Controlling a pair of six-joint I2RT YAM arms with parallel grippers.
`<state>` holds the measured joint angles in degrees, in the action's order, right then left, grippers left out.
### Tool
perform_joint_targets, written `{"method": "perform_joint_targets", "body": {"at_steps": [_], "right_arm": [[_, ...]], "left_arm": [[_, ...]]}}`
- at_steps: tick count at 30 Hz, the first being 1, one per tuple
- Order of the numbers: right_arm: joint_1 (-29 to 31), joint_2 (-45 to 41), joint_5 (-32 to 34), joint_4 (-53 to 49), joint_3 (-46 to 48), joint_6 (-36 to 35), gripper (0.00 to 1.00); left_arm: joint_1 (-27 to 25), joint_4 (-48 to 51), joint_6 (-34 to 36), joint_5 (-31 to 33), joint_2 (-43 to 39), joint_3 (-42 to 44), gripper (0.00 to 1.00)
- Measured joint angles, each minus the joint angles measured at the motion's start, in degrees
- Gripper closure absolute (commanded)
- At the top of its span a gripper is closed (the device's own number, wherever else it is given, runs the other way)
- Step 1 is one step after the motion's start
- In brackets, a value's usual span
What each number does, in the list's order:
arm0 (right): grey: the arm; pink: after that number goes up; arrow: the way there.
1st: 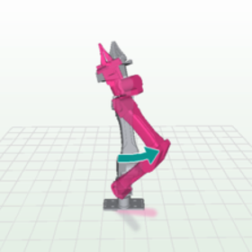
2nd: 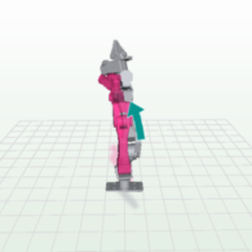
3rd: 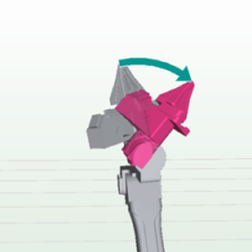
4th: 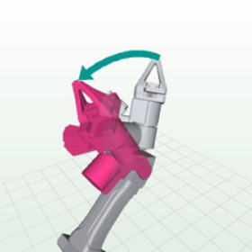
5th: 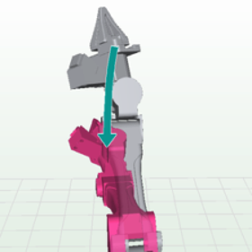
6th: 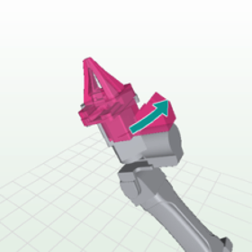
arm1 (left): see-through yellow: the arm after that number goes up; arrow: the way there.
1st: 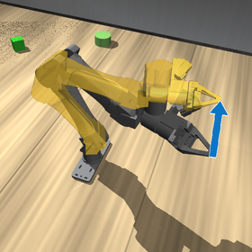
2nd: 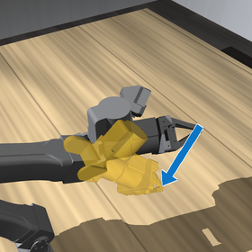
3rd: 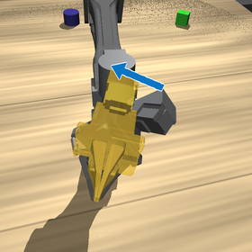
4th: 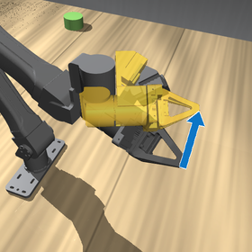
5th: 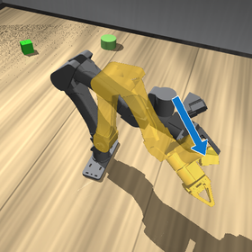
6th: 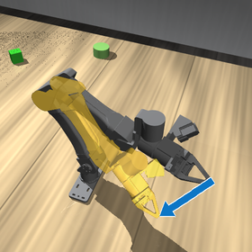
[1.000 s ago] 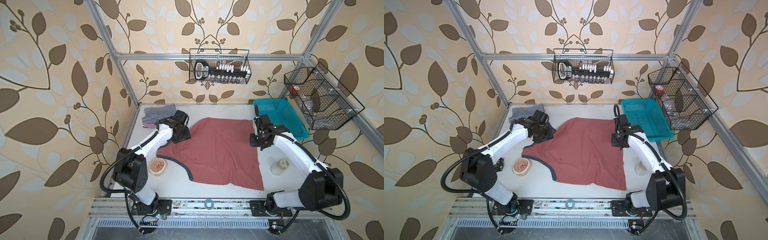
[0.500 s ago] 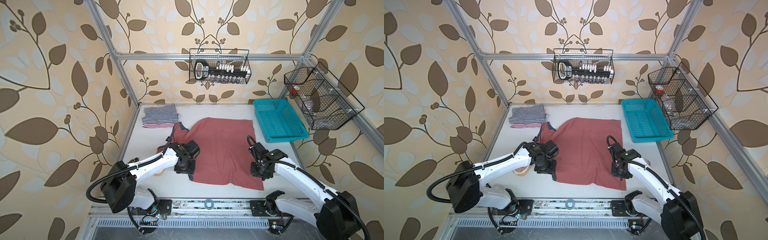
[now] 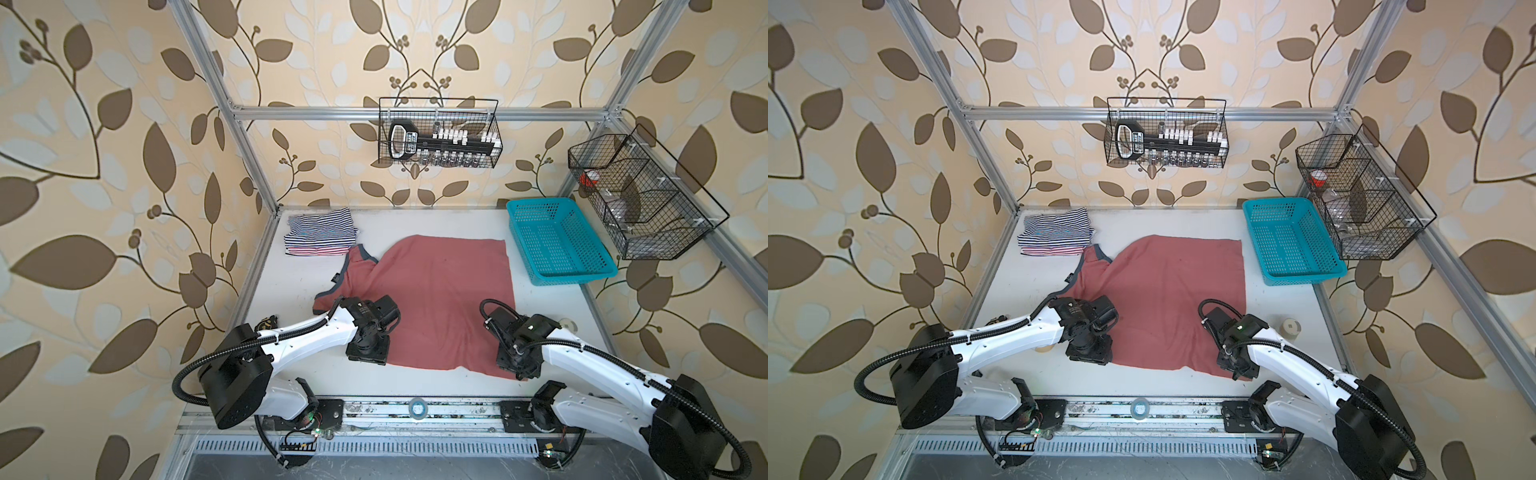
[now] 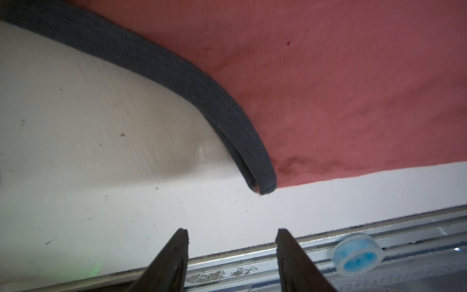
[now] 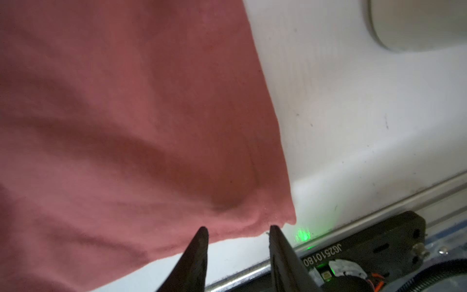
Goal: Fold and stack the tank tops
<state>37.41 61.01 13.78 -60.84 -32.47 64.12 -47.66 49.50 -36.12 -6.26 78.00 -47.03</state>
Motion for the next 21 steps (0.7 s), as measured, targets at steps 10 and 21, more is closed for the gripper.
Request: {"method": "perform_joint_targets", "body": {"at_steps": [10, 21], "right_arm": [[7.04, -1.09, 5.31, 0.37, 3.50, 17.77, 0.60], [14.71, -1.46, 7.56, -0.09, 5.11, 31.63, 0.59]], "left_arm": [[0.00, -1.42, 0.00, -1.22, 0.00, 1.29, 0.42], [0.00, -1.73, -0.11, -1.22, -0.02, 2.01, 0.41]]}}
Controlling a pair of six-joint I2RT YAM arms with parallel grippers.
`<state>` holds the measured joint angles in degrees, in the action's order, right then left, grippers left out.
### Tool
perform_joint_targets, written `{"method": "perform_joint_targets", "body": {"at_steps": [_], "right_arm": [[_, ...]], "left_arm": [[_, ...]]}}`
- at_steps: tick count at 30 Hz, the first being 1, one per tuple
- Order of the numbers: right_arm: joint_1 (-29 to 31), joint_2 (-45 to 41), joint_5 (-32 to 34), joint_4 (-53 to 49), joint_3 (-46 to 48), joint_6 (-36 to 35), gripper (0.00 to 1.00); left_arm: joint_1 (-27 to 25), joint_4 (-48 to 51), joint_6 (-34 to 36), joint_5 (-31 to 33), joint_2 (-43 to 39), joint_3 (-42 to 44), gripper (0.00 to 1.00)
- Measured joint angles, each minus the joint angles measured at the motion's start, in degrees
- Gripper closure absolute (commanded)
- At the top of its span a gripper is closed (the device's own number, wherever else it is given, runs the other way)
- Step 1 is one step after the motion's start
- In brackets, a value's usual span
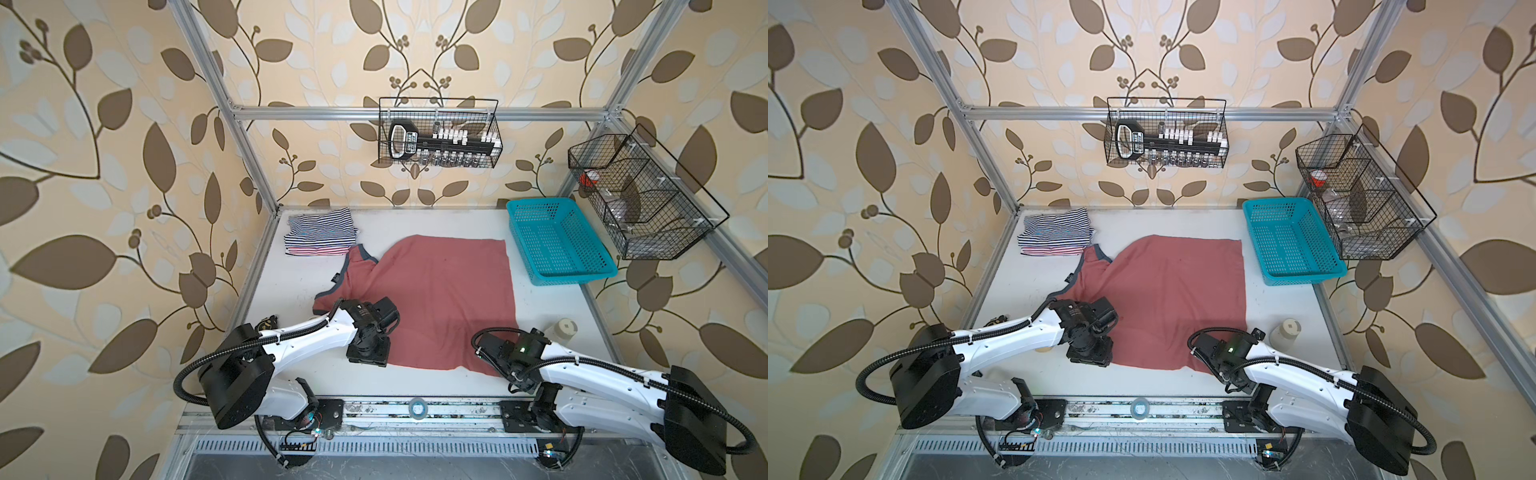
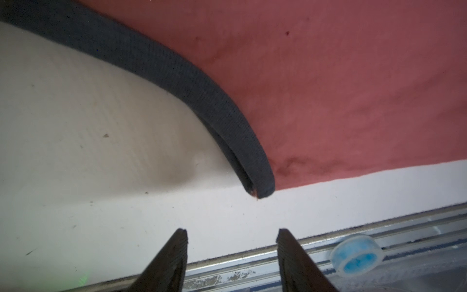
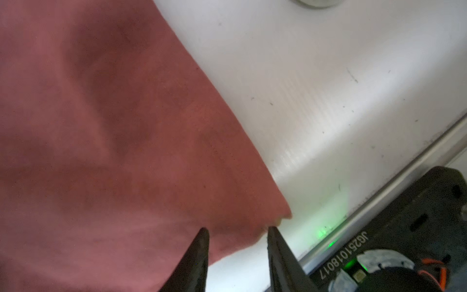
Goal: Fold and stack the tank tops
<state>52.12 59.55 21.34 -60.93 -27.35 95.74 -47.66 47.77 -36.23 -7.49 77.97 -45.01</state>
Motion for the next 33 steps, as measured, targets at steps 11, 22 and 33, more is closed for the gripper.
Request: {"method": "perform_joint_targets", "body": {"at_steps": [11, 22, 33], "right_arm": [[2.32, 1.73, -0.55, 0.00, 0.00, 1.16, 0.61], [3.15, 4.13, -1.22, -0.04, 0.04, 1.75, 0.54], [2.45, 8.02, -1.42, 0.04, -0.68, 0.07, 0.60]], "left_arm": [[0.00, -1.90, -1.55, 0.04, 2.97, 1.33, 0.42], [0.00, -1.36, -2.34, 0.74, 0.61, -0.87, 0.41], [0.00, -3.43, -2.75, 1.99, 5.16, -2.69, 0.39]]}}
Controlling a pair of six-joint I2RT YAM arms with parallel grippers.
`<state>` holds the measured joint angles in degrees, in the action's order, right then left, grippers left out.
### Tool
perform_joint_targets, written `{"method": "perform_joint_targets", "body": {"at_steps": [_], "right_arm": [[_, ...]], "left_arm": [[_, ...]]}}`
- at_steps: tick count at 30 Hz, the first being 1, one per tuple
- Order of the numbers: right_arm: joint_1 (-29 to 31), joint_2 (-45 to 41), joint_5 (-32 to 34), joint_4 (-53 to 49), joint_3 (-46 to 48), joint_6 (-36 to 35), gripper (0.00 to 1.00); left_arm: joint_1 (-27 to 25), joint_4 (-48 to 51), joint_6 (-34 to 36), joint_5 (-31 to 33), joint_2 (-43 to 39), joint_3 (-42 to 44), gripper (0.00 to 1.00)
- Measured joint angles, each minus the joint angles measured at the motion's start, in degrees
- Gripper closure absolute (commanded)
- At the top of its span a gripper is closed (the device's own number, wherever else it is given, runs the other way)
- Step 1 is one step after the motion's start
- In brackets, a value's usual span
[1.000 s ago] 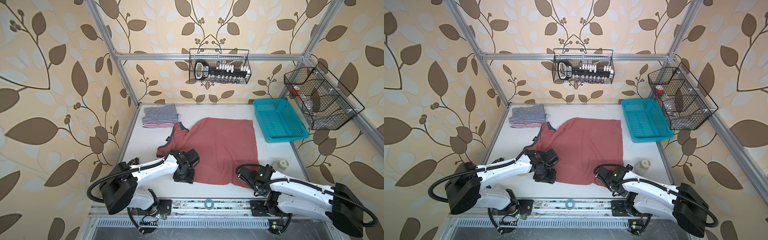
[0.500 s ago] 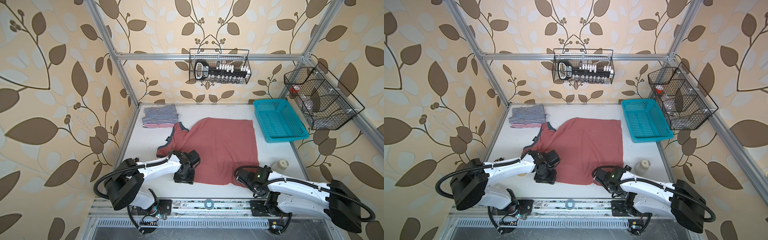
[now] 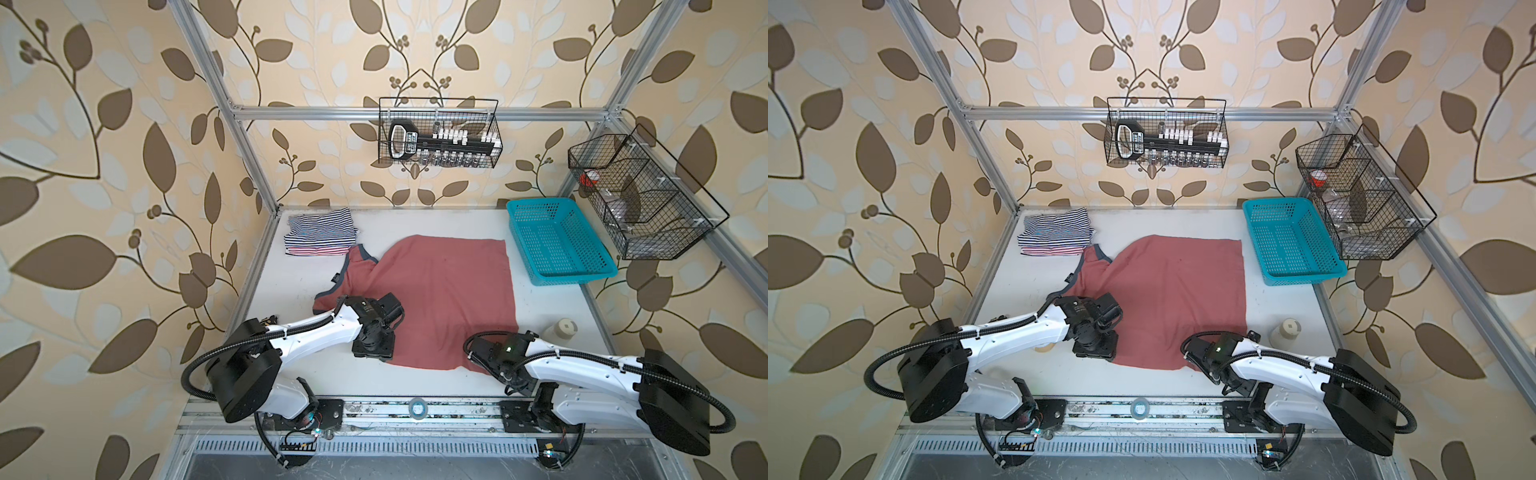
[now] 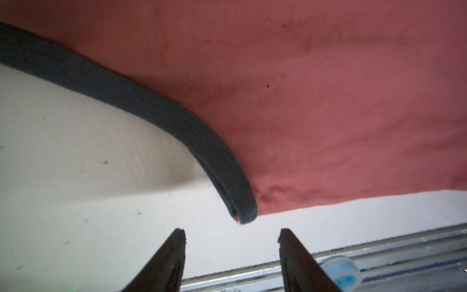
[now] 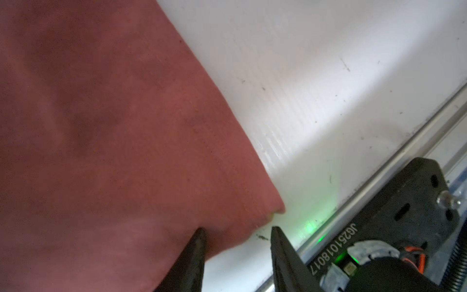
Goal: Fold and stack the tank tops
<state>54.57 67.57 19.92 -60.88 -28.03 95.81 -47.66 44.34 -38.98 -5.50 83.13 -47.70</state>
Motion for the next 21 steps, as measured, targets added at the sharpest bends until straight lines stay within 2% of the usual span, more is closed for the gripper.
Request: {"method": "perform_joint_targets", "body": {"at_steps": [7, 10, 14, 18, 21], "right_arm": [[-0.37, 3.82, -0.20, 0.09, -1.33, -2.29, 0.76], [-0.37, 5.88, -0.26, 0.15, -2.10, -3.23, 0.87], [-0.37, 6.58, -0.74, 0.28, -2.21, -4.35, 1.00], [-0.37, 3.65, -0.87, 0.48, -2.03, -4.31, 1.00], [-0.37, -1.40, -0.44, 0.83, -1.31, -3.93, 1.00]], "left_arm": [[-0.02, -2.60, 0.00, -0.02, 6.01, 0.00, 0.40], [0.00, -2.60, 0.04, 0.02, 6.12, 0.00, 0.47], [0.00, -2.60, 0.17, 0.13, 6.29, 0.00, 0.70], [0.00, -2.64, 0.09, 0.13, 6.40, 0.00, 0.90], [-0.02, -2.71, 0.09, 0.07, 6.34, -0.02, 0.99]]}}
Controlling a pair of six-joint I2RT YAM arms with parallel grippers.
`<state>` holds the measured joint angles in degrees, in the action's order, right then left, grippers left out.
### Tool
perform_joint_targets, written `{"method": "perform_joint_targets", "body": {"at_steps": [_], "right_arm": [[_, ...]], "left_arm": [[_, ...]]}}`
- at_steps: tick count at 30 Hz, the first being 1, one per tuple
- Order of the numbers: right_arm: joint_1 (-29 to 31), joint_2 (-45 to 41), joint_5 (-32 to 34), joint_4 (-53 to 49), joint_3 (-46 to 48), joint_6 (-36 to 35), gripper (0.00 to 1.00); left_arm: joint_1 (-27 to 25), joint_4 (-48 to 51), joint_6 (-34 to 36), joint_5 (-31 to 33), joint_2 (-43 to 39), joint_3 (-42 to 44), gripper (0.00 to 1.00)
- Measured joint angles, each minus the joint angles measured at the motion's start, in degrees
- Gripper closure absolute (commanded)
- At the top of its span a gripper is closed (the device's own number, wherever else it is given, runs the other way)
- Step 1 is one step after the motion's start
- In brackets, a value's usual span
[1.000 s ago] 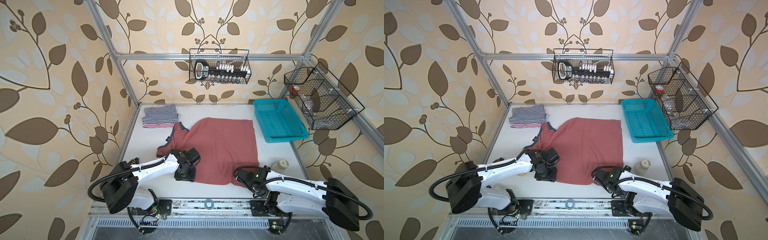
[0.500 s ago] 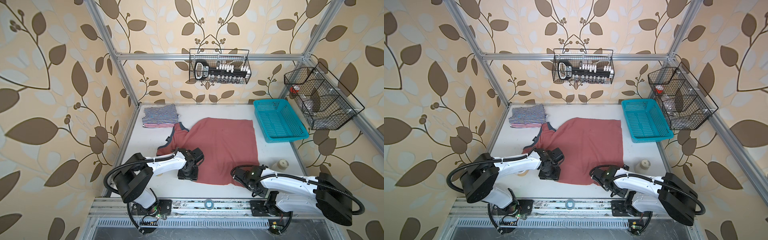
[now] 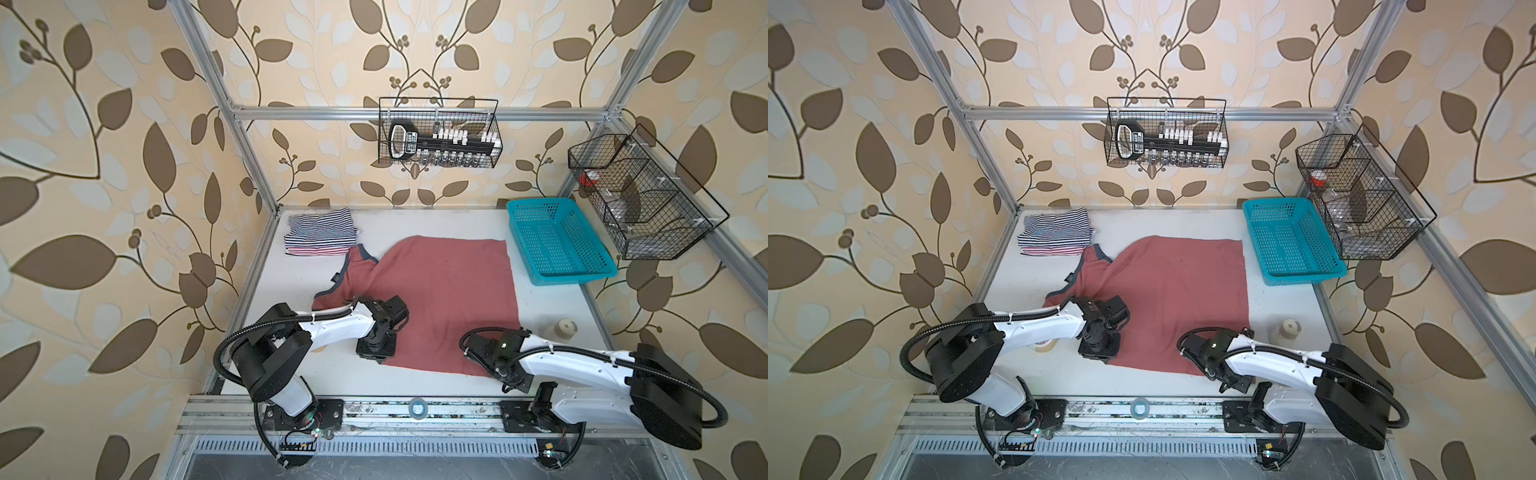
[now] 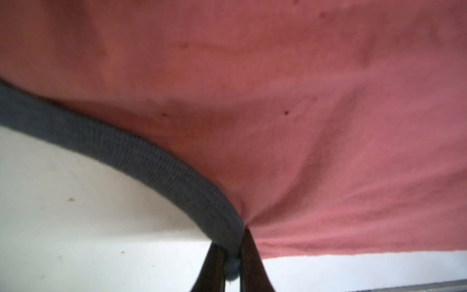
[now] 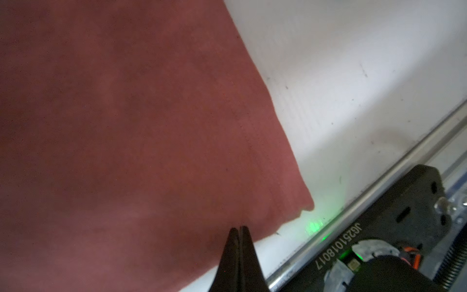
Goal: Fold and stack the tank tops
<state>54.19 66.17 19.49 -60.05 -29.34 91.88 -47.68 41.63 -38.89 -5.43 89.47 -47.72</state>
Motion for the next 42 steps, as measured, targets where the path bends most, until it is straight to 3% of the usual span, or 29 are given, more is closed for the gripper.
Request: {"method": "perform_joint_targets", "body": {"at_steps": [9, 14, 21, 26, 31, 42], "right_arm": [[-0.70, -20.37, 4.85, -4.33, 0.13, 2.95, 1.00], [-0.07, -25.22, 6.86, -7.87, -2.99, 4.00, 1.00], [11.13, -16.35, 10.01, -8.44, -6.05, 8.13, 0.62], [19.82, -5.49, 12.70, -11.34, -14.21, 13.09, 0.46], [22.14, 0.31, 11.37, -9.88, -14.03, 15.65, 0.46], [29.44, -2.23, 9.22, -7.15, -8.59, 21.07, 0.49]], "left_arm": [[0.02, 3.15, 0.02, 1.55, -2.38, -3.74, 1.00], [0.02, 5.64, 0.20, 3.19, -7.23, -9.35, 1.00], [1.62, 8.76, 1.60, 5.22, -8.41, -17.94, 1.00], [5.79, 9.97, 3.76, 5.70, -3.65, -24.52, 1.00], [9.68, 10.10, 5.46, 5.27, 1.33, -26.77, 1.00], [14.01, 10.19, 5.97, 2.82, 4.09, -26.77, 1.00]]}}
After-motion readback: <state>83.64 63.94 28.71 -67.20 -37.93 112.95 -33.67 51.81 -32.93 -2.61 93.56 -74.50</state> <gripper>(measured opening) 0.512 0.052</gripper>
